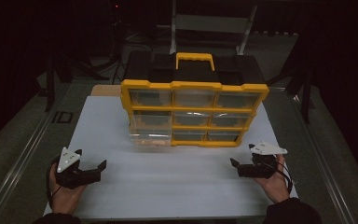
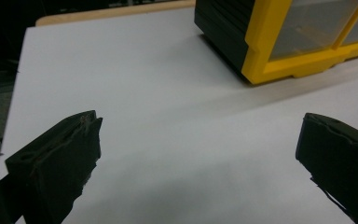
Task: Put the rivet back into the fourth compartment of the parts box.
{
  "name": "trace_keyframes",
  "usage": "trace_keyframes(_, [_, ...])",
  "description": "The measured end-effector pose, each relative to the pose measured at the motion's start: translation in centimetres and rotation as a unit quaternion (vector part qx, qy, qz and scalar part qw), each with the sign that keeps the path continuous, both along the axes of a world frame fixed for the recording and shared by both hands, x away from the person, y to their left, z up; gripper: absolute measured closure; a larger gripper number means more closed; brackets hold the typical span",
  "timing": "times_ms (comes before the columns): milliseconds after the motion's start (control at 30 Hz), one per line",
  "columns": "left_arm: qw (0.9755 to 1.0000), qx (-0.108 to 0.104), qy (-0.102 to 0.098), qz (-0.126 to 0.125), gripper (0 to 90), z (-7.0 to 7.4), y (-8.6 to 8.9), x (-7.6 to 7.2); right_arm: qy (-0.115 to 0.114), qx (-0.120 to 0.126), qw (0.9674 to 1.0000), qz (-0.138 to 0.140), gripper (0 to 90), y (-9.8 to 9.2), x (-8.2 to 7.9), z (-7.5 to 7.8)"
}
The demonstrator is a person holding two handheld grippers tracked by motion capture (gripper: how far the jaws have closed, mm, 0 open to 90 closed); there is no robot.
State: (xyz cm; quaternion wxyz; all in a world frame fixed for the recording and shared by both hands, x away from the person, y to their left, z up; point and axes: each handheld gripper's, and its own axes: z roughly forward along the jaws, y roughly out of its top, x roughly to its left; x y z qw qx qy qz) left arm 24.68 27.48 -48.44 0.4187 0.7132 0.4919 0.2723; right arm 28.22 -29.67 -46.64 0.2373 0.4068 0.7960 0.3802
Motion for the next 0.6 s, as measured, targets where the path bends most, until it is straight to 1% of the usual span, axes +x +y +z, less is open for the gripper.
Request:
trace_keyframes(67, [1.0000, 0.001, -0.007, 0.002, 0.4, 0.1, 0.1, -0.1, -0.004, 0.032, 0.9995, -0.006, 9.5, -0.8, -0.6, -0.3])
trace_keyframes(100, [0.9999, 0.003, -0.009, 0.002, 0.4, 0.2, 0.1, -0.2, -0.007, 0.038, 0.9992, -0.009, 9.5, -1.1, -0.8, -0.4])
trace_keyframes(167, [0.9998, 0.008, -0.016, 0.002, 0.4, 0.4, 0.1, -0.3, -0.022, 0.041, 0.9987, -0.020, 9.5, -1.7, -1.3, -0.5])
trace_keyframes(267, [0.9997, 0.009, -0.022, 0.000, 0.4, 0.4, 0.1, -0.4, -0.039, 0.057, 0.9971, -0.030, 9.4, -2.4, -1.7, -0.6])
trace_keyframes(333, [0.9997, 0.010, -0.022, 0.000, 0.4, 0.4, 0.0, -0.4, -0.049, 0.068, 0.9958, -0.038, 9.5, -2.9, -1.9, -0.6])
trace_keyframes(367, [0.9997, 0.011, -0.022, 0.000, 0.4, 0.4, 0.0, -0.4, -0.050, 0.072, 0.9954, -0.038, 9.4, -3.1, -2.0, -0.7])
trace_keyframes(500, [0.9997, 0.013, -0.021, -0.001, 0.4, 0.3, -0.1, -0.3, -0.048, 0.078, 0.9951, -0.037, 9.4, -3.6, -1.8, -1.0])
trace_keyframes(600, [0.9997, 0.014, -0.020, -0.002, 0.4, 0.3, -0.1, -0.2, -0.049, 0.077, 0.9951, -0.036, 9.5, -3.7, -1.7, -1.1])
